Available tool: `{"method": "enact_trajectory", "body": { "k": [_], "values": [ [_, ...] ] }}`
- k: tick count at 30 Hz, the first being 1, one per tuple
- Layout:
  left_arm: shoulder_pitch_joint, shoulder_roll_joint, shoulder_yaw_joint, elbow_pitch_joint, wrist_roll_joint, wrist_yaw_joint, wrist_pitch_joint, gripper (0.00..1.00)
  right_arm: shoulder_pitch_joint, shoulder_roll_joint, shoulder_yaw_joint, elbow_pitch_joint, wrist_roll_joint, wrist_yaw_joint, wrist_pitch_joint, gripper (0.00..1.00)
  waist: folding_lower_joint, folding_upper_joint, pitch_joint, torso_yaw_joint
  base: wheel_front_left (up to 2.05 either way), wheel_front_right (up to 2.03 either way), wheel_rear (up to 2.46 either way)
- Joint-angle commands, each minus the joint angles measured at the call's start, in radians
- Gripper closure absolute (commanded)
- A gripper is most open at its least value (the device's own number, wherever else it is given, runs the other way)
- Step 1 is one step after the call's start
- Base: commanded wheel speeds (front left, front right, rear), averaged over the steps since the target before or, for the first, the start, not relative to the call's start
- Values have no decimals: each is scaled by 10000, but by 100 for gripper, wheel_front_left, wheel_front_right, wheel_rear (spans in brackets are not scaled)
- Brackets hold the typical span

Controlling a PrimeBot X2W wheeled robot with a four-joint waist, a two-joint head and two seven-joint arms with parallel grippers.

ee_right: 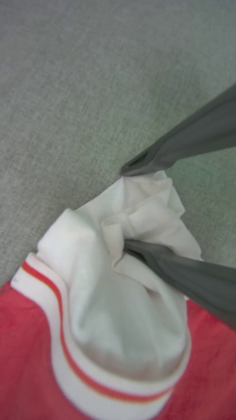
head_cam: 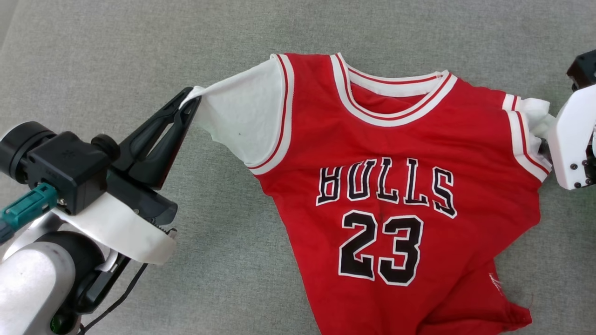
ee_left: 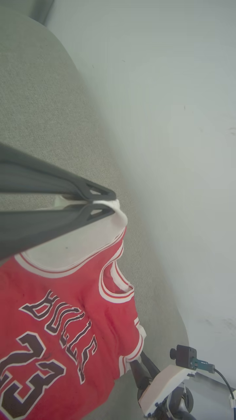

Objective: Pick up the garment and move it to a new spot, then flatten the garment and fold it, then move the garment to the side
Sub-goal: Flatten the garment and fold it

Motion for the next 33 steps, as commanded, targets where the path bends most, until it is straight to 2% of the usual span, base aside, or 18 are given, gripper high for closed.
{"method": "enact_trajectory", "body": {
  "k": [1, 4, 5, 6, 7, 17, 24, 33],
  "values": [
    [-94, -40, 5, -17, -17, -12, -65, 100, 514, 104, 186, 632, -23, -15, 43, 0, 1, 0, 53, 54, 0, 0, 0],
    [-111, -71, -14, 76, -34, -15, -79, 100, 922, 144, 342, 1062, 89, -15, -58, 0, 1, 0, 101, 100, 0, 0, 0],
    [-113, -89, -18, 113, -43, -19, -88, 100, 1006, 146, 415, 1143, 116, -15, -116, 23, 1, 0, 103, 101, 0, 0, 0],
    [-119, -100, -20, 164, -63, -25, -113, 100, 1033, 156, 465, 1179, 157, -15, -238, 77, 1, 0, 99, 92, 0, 0, 0],
    [-119, -105, -14, 244, -91, -31, -137, 100, 1003, 166, 538, 1154, 189, -13, -415, 100, 1, 0, 76, 70, 0, 0, 0],
    [134, 161, 347, 876, -97, 194, -380, 100, 115, -510, 1005, 279, 833, -10, -2285, 100, 1, 0, -1047, -601, 0, 0, 0],
    [801, 728, 1031, 1094, -366, 584, -603, 100, -258, -1162, 1725, -614, 1168, -12, -3638, 100, 1, 0, -2215, -1319, 0, 0, 0],
    [1553, 1513, 2251, 706, -754, 1127, -899, 100, -259, -1642, 1427, -1918, 1238, -12, -4777, 100, 1, 0, -3250, -1990, 0, 0, 0]
  ]
}}
